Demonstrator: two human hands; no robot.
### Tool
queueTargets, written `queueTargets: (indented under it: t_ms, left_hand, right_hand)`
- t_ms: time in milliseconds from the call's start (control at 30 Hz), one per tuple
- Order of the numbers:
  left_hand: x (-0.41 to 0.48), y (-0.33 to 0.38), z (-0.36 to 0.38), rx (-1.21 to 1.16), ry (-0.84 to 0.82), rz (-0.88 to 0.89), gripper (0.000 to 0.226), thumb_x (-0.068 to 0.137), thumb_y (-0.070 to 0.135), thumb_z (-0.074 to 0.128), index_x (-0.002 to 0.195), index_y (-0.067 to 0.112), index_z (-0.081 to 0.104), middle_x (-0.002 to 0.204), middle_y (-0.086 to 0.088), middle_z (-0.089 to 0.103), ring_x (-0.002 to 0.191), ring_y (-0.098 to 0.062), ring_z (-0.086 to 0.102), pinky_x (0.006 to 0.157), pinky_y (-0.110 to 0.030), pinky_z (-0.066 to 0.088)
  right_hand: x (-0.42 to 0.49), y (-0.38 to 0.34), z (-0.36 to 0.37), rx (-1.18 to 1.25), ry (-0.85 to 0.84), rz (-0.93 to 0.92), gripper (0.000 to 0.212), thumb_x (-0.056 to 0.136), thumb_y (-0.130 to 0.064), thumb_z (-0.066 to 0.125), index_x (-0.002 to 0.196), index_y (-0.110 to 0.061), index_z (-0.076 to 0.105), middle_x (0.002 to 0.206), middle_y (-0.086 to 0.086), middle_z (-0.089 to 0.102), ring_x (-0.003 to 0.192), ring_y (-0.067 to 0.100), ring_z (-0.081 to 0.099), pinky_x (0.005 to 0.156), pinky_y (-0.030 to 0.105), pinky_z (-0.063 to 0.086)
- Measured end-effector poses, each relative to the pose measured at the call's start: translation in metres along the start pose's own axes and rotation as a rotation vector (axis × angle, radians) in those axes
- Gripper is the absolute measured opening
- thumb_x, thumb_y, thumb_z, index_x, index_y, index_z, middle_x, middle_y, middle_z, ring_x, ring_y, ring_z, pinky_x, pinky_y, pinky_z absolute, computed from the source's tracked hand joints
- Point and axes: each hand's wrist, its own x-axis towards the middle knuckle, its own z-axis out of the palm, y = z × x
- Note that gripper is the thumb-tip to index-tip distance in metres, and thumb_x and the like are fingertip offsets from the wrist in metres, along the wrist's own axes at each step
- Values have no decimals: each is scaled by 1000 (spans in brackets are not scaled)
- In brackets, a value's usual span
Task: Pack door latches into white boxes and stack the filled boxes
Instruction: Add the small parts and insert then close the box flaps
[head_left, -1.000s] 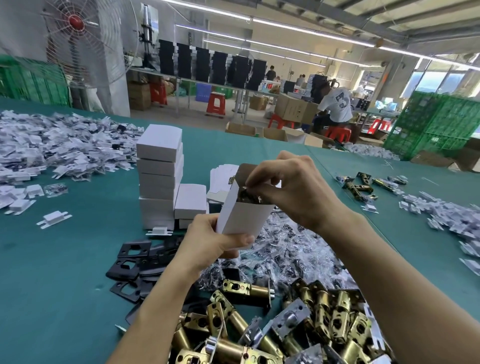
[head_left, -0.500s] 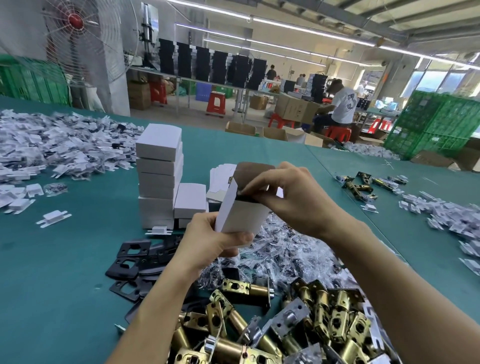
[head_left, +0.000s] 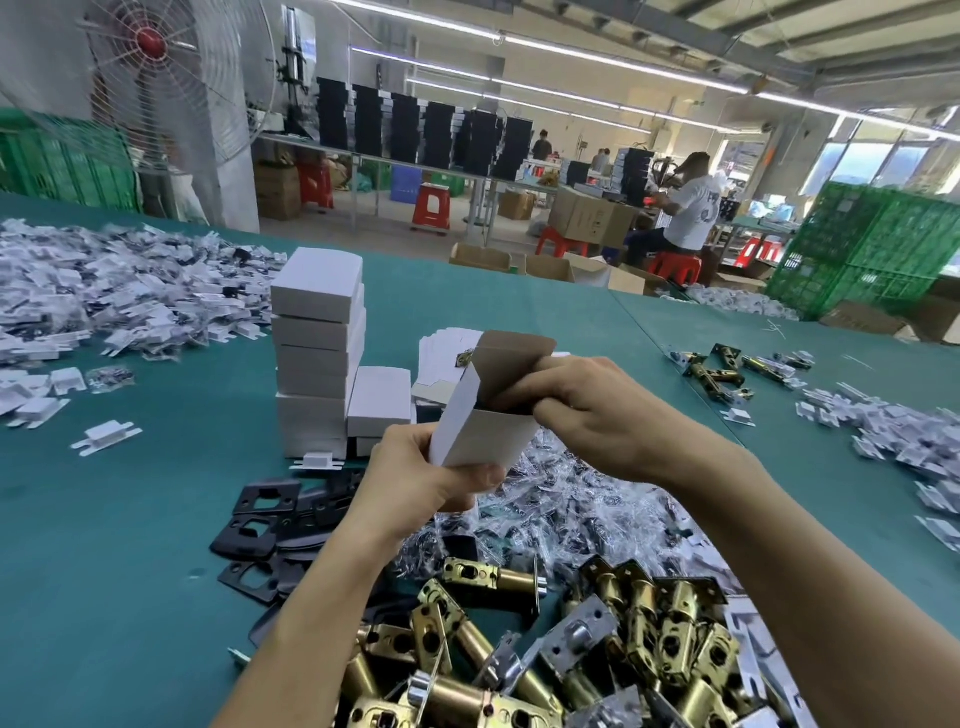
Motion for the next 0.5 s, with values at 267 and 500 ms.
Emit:
queueTargets:
  t_ms: [267, 500]
  left_hand:
    - [-2, 1, 1, -5, -54, -4, 33, 58, 22, 96, 86, 28, 80, 87, -4, 77, 70, -24, 72, 63, -33, 61]
    - [-4, -3, 8, 55, -126, -4, 38, 61, 28, 88, 96, 17, 78, 91, -6, 76, 89, -30, 73, 69, -42, 62]
  right_hand:
    - [-10, 6, 1, -9, 42, -20, 27, 98, -21, 54, 119, -25, 71, 114, -11, 70, 101, 2, 59, 86, 22, 46]
    - [-15, 16, 15, -84, -16, 50, 29, 96, -33, 59, 123, -23, 63, 108, -9, 51, 99, 9, 48, 90, 32, 43]
